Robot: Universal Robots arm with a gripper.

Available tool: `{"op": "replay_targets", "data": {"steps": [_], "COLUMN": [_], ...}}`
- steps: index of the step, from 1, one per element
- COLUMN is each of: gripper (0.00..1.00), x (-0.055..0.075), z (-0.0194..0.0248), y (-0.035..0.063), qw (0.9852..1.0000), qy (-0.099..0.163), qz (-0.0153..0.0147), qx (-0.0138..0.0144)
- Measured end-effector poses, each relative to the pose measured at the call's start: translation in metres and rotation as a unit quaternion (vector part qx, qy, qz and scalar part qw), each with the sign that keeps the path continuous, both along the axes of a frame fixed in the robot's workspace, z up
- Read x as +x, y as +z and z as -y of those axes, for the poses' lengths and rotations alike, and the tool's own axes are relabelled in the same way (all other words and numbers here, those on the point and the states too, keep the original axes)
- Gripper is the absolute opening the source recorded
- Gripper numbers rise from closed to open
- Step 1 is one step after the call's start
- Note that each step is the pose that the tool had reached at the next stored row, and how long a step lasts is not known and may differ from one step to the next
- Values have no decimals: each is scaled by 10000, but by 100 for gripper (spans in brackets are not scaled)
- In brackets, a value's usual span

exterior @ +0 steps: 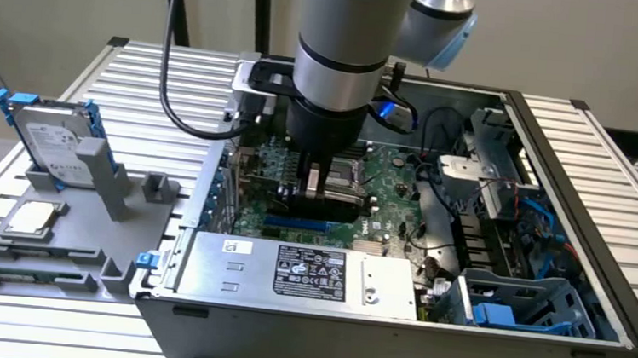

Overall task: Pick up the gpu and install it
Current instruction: 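Insert the gpu into the slot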

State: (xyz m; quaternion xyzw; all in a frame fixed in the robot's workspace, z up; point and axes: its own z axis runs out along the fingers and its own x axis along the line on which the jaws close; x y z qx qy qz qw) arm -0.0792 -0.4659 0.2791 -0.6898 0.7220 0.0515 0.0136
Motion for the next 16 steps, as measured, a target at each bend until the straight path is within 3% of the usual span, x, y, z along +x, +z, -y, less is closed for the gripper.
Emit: {"op": "replay_targets", "data": {"steps": [8, 16], "gripper": [27, 27], "x": [-25, -27], "z": [-15, -61], "y": [-141, -147], "qw": [10000, 10000], "qy": [1, 0], "qz": [0, 0], "qx": [0, -8]}}
